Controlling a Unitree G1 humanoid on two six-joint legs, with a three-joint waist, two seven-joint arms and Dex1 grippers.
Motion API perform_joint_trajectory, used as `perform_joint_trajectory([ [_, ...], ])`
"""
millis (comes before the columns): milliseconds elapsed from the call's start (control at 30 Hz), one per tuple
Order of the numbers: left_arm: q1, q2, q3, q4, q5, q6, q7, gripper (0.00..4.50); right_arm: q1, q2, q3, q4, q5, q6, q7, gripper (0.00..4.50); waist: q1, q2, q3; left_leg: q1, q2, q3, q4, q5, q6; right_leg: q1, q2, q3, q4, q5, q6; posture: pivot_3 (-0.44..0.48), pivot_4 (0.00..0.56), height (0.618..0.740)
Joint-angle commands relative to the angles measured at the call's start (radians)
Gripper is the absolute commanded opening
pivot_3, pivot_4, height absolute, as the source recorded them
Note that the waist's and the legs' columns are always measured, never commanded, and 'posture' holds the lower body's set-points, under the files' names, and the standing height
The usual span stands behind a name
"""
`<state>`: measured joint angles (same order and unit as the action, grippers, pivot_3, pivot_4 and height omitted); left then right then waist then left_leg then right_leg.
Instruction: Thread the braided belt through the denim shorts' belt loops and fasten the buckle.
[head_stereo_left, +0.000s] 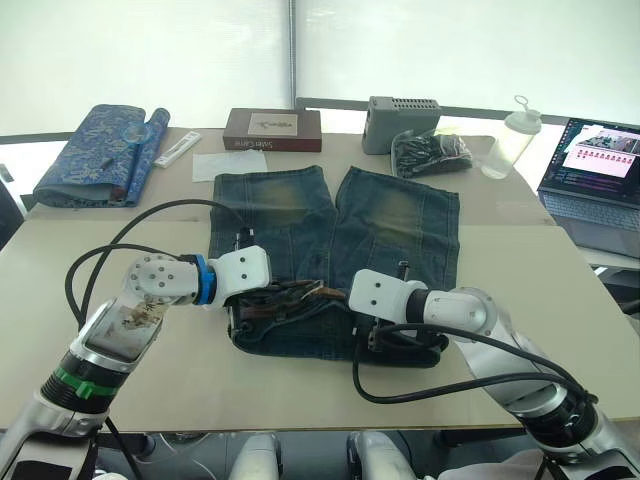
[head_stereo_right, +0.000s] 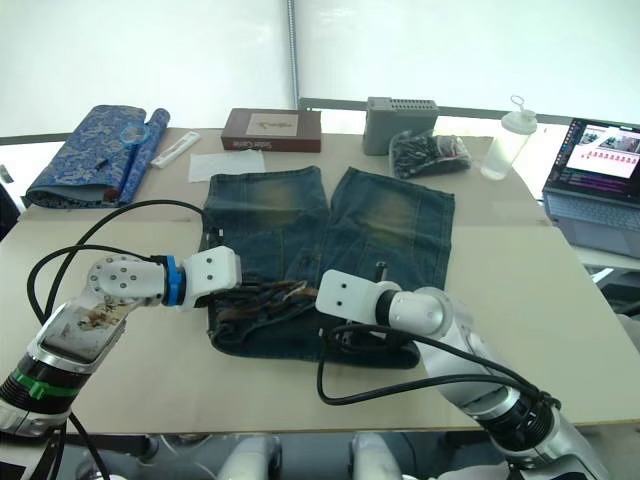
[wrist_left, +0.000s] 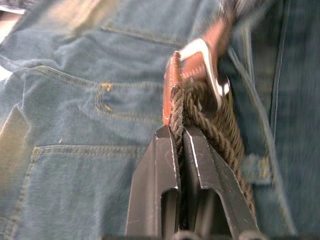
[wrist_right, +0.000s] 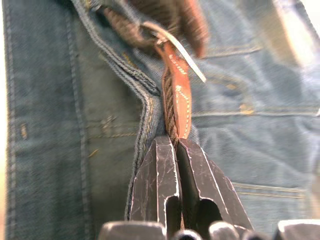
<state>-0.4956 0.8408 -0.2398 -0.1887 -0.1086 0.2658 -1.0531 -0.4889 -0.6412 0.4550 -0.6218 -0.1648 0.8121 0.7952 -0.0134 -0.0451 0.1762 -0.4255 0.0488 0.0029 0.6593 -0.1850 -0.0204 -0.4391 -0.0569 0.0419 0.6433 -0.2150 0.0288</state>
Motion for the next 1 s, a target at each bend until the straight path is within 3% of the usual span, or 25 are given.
perform_joint_trajectory([
  [33,-0.069,0.034,-0.028,0.091,0.067,-0.161,-0.087,0.0,-0.005,0.009,-0.036,-0.045,-0.019,-0.046,-0.046,0.02,0.001,0.0,0.0,0.0,0.0,0.0,0.0,0.0,0.0,0.0,0.0,0.0,0.0,0.0,0.0,0.0,0.15,0.718],
  [200,-0.144,0.017,-0.058,0.189,0.109,-0.319,-0.152,0.0,0.014,0.035,-0.042,-0.043,-0.018,-0.058,-0.084,0.02,0.0,0.0,0.0,0.0,0.0,0.0,0.0,0.0,0.0,0.0,0.0,0.0,0.0,0.0,0.0,0.0,0.15,0.718],
  [467,-0.181,-0.069,-0.061,0.186,0.074,-0.361,-0.207,0.0,0.039,0.061,-0.051,-0.04,-0.007,-0.069,-0.117,0.02,-0.001,0.0,0.0,-0.001,0.0,0.0,0.0,0.0,0.0,0.0,0.0,0.0,0.0,0.001,0.002,0.0,0.15,0.718],
  [667,-0.209,-0.162,-0.067,0.199,0.132,-0.279,-0.131,0.0,0.044,0.09,-0.076,-0.052,0.025,-0.05,-0.116,0.02,0.001,0.0,0.0,-0.001,0.0,0.0,0.0,0.0,0.0,0.0,0.0,0.0,0.001,0.003,0.005,0.0,0.15,0.718],
  [1000,-0.003,-0.291,0.02,-0.048,0.07,0.044,0.048,0.0,0.12,0.103,-0.133,-0.097,0.124,0.041,-0.066,0.02,-0.001,0.0,0.0,0.0,0.0,0.0,0.001,0.0,0.0,0.0,0.0,0.0,0.001,0.004,0.008,0.0,0.15,0.718],
])
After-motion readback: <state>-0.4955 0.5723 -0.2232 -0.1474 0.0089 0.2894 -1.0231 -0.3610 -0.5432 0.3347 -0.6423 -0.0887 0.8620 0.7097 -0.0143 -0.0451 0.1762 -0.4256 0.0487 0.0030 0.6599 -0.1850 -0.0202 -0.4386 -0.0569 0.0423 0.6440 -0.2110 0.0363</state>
